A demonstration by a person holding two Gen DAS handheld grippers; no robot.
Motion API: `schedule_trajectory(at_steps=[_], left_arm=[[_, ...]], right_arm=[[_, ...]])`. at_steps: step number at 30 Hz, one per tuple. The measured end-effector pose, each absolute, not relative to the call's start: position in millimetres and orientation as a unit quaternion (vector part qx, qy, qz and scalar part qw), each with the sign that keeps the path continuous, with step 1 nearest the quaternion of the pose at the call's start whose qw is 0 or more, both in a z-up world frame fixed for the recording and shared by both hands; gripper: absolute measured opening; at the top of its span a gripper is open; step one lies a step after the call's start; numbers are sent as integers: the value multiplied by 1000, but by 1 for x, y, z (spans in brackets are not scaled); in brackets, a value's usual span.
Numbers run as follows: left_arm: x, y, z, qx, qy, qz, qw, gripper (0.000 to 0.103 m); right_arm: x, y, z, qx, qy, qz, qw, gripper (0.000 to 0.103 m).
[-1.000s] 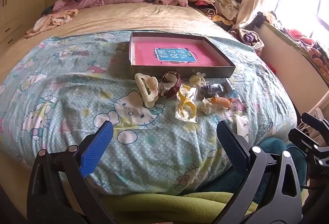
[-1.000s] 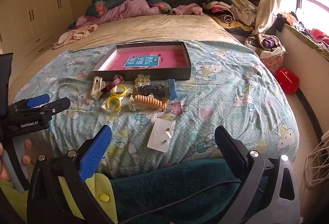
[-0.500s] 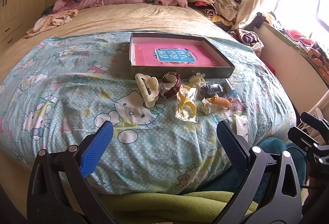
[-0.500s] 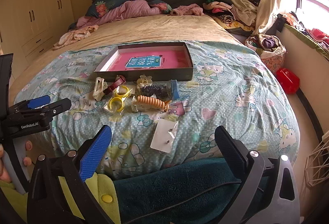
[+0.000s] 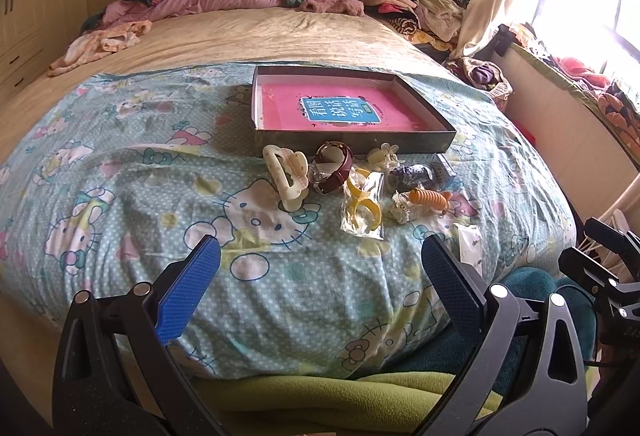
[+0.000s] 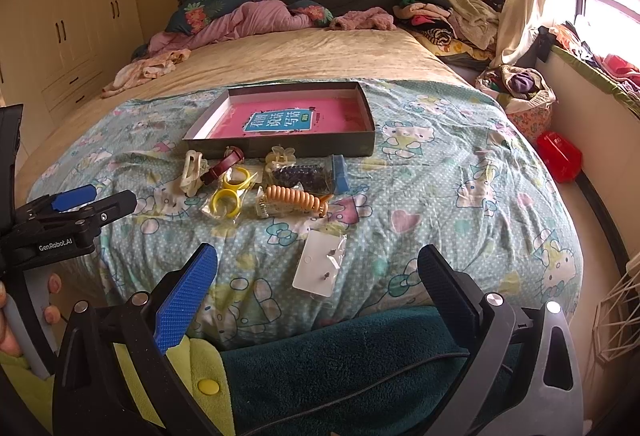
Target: Organize jewelry
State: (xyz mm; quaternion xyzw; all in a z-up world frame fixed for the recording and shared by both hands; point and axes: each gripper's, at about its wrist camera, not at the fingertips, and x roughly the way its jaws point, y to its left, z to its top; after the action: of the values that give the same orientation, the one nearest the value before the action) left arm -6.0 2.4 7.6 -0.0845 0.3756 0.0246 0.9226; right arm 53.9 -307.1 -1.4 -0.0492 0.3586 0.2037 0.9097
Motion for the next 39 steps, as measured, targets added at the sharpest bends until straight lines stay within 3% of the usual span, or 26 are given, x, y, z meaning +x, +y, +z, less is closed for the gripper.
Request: schedule_trajectory(at_steps=[39], left_arm=[[5, 24, -4, -93, 390, 46, 915, 94]], right_arm=[[67, -290, -22, -44, 382, 209, 899, 99]])
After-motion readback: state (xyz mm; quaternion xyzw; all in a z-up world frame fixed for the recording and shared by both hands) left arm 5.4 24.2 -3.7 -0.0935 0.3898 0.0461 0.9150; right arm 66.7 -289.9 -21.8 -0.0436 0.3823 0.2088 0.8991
